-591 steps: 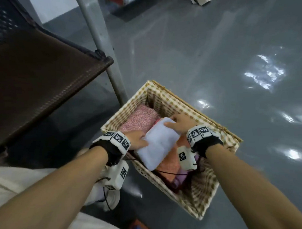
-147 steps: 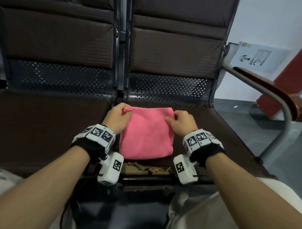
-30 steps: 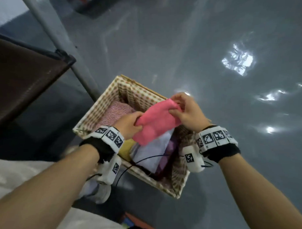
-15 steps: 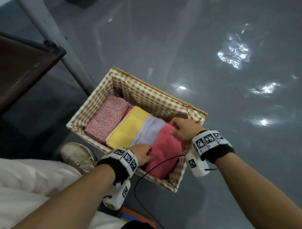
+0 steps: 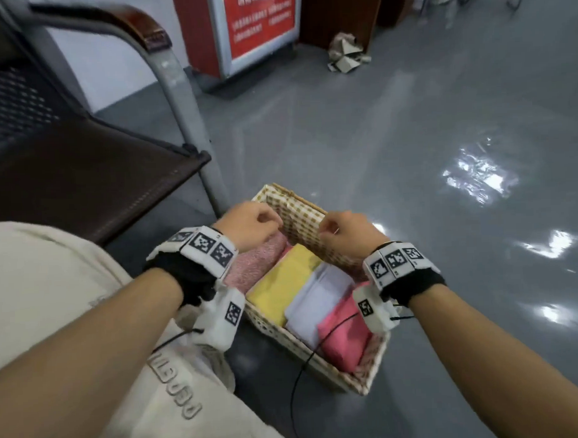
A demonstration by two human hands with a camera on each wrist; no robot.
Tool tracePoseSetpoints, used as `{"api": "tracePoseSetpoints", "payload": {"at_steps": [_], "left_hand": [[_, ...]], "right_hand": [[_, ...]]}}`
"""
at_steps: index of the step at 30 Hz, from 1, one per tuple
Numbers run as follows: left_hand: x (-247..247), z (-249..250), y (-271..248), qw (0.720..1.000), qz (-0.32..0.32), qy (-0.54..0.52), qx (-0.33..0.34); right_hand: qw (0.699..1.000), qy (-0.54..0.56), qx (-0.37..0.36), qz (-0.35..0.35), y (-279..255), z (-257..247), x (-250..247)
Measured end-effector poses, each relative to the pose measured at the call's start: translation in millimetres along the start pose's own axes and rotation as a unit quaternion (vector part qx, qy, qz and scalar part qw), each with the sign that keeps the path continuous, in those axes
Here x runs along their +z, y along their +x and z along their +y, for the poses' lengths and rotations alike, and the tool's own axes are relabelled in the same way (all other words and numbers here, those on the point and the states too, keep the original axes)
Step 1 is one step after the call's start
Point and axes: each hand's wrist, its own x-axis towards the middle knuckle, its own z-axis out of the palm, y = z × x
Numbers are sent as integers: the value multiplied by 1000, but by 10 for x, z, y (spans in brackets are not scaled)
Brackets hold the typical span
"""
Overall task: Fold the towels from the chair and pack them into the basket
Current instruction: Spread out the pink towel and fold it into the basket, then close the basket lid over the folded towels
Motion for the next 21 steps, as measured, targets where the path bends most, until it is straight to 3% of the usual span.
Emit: {"api": "tracePoseSetpoints", "payload": {"at_steps": [3,6,12,18,21], "left_hand": [[-480,117,52,999,46,-14,17],[-840,107,160,998,50,15,28],[-1378,-231,601,996,2,72,49],[-1666,-873,1159,998,-54,15,13],[-1825,-979,1349,995,-69,-70,-11]], "right_hand": [[1000,-19,-18,2,203,-319,-133],[999,-25,-27,-3,433,-566,-123],[998,-43,0,-53,1054,-949,181],[995,-17,80,-60,1647,-1174,448],[990,38,119,-62,1758,-1216,414]]}}
